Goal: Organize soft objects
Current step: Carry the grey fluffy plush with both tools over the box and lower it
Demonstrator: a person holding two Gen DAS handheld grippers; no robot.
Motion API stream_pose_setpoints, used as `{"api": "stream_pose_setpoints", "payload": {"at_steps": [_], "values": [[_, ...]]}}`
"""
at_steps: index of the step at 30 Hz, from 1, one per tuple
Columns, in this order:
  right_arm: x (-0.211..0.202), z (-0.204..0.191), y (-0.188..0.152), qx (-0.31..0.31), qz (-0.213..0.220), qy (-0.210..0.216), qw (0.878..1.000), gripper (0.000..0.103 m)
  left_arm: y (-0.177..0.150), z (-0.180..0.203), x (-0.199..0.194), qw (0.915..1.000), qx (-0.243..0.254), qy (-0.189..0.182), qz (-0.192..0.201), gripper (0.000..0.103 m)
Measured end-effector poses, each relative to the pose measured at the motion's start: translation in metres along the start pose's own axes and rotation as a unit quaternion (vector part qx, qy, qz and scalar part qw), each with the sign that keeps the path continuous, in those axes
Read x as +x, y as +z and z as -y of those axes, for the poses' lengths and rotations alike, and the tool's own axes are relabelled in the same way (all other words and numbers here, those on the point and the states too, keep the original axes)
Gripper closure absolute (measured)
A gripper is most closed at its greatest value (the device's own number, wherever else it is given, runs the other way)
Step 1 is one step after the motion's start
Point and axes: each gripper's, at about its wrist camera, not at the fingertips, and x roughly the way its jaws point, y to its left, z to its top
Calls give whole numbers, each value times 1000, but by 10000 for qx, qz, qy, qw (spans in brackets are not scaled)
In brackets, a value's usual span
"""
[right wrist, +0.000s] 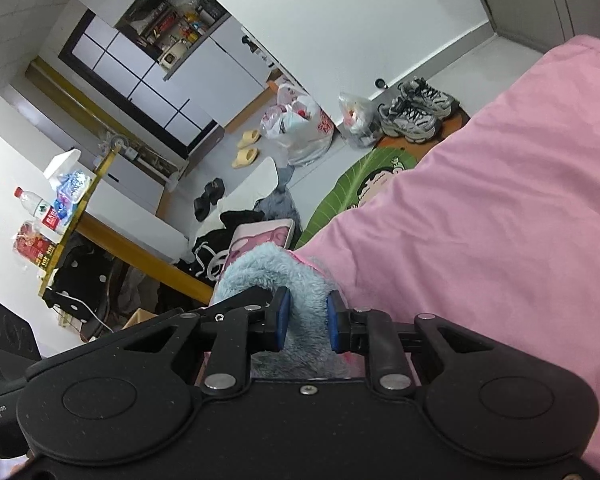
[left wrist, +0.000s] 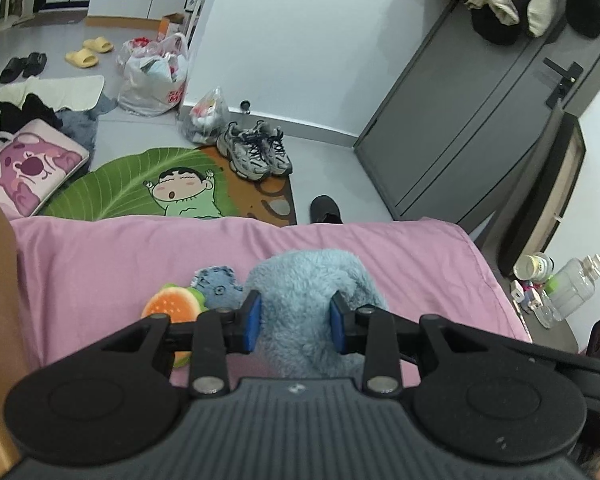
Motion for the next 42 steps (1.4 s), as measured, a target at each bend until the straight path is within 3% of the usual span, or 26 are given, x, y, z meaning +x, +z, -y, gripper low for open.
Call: {"api": "stream_pose_setpoints", "payload": {"at_steps": [20, 42], "values": [[-52, -41, -15, -297, 324, 484, 9979, 83, -13, 25, -93, 9981, 409, 61, 466, 70], [-34, -113, -39, -1216, 156, 904, 9883, 83, -11, -28, -158, 9952, 282, 402, 848, 70]]}}
